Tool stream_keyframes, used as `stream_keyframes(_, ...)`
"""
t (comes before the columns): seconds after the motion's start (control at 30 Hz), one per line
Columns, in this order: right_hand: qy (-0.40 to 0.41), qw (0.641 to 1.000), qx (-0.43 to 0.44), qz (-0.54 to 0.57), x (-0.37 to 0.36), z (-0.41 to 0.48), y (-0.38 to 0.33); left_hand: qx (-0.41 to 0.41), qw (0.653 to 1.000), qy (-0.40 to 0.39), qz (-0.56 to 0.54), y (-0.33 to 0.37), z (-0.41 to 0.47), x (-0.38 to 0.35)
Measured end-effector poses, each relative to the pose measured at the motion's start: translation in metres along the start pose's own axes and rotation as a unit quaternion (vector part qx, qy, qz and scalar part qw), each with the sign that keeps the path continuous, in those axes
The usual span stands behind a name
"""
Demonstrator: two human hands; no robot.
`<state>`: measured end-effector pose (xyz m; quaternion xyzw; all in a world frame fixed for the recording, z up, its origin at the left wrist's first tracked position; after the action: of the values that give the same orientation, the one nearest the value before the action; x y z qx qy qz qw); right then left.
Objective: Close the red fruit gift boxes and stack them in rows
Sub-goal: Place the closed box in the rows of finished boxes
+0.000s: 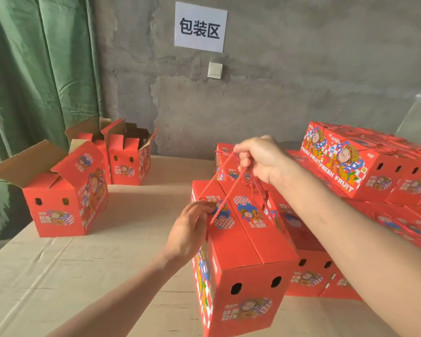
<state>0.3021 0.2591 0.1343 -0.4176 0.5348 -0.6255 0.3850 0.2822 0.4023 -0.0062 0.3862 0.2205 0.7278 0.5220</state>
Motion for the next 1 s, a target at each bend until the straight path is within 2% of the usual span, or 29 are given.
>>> stream_keyframes(0.13,0.043,0.997,-0.032,-0.064,0.016,0.012,0.041,0.042,0.992,-0.12,0.008,-0.025,-0.01,-0.036)
stream_keyframes(0.3,0.089,0.988,-0.044,-0.116,0.043,0.029,0.061,0.129,0.983,-0.134,-0.004,-0.043,-0.026,-0.061)
stream_keyframes(0.4,0.093,0.983,-0.043,-0.149,0.055,0.032,0.07,0.154,0.969,-0.191,-0.01,-0.041,-0.035,-0.082)
stream_keyframes(0.6,0.084,0.976,-0.065,-0.192,0.074,0.027,0.114,0.174,0.938,-0.294,0.055,-0.044,-0.047,-0.121)
stream_keyframes(0.67,0.084,0.946,-0.016,-0.313,0.089,0.028,0.124,0.189,0.934,-0.302,0.04,-0.045,-0.051,-0.13)
stream_keyframes(0.73,0.072,0.861,0.057,-0.5,0.099,0.024,0.129,0.209,0.934,-0.29,0.014,-0.045,-0.054,-0.137)
stream_keyframes(0.77,0.061,0.824,0.086,-0.556,0.1,0.021,0.134,0.223,0.935,-0.275,0.0,-0.046,-0.055,-0.138)
stream_keyframes(0.8,0.042,0.808,0.099,-0.579,0.101,0.018,0.142,0.238,0.936,-0.258,-0.012,-0.048,-0.054,-0.139)
stream_keyframes(0.9,-0.084,0.825,0.1,-0.549,0.091,0.006,0.18,0.268,0.933,-0.235,-0.042,-0.05,-0.052,-0.139)
stream_keyframes(1.0,-0.176,0.794,0.113,-0.57,0.08,-0.015,0.223,0.247,0.94,-0.234,-0.03,-0.045,-0.058,-0.141)
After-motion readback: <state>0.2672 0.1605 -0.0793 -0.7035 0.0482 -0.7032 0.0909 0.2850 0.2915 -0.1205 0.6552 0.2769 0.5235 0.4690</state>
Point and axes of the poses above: each hand's wrist, its own z-axis towards the middle knuckle, its own x-axis out of the back of the hand, y = z × x, the point moved 6 cm from there along z, towards the middle knuckle, and after that the axes turned 7 degrees about y, right-handed, at the moved point
